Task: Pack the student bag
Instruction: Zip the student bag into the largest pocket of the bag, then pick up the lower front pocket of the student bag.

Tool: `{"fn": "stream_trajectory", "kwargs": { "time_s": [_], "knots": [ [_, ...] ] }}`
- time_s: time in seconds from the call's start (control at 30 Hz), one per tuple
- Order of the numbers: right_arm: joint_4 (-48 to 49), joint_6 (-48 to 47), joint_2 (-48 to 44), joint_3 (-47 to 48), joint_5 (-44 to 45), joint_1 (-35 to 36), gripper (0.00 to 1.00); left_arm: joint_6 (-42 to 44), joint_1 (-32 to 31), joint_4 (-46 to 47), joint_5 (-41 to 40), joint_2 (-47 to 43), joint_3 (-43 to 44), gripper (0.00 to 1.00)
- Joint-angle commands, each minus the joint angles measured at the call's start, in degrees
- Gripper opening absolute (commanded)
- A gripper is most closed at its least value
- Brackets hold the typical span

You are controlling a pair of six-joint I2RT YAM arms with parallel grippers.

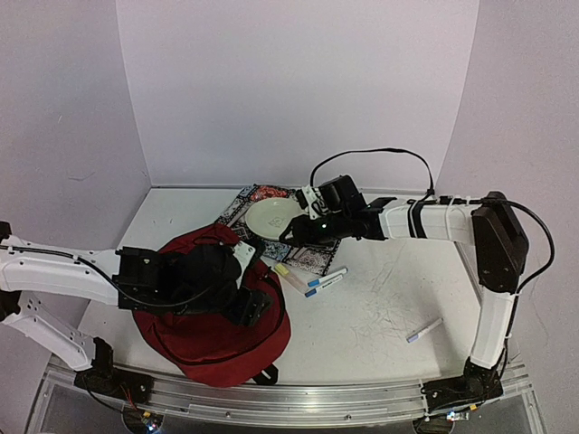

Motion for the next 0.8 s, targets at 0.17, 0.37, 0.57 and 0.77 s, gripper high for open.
{"fn": "stream_trajectory", "kwargs": {
  "time_s": [0.17,0.37,0.57,0.77],
  "knots": [
    [0.4,5.7,2.1,1.9,-2.9,2.5,0.63,0.7,14.3,-3.7,-0.5,-5.8,3.6,0.80],
    [0.6,7.1,6.3,5.1,-5.8,2.8,0.63,3.7,23.0,-5.3,6.8,1.6,8.2,0.79],
    [0.4,6.4,7.4,4.9,-6.3,1.6,0.63,7.2,23.6,-9.5,7.8,14.7,19.0,0.77],
    [0.5,5.3,5.0,2.2,-5.9,0.4,0.64,10.4,23.5,-19.7,10.3,26.3,31.1,0.73]
  ]
}}
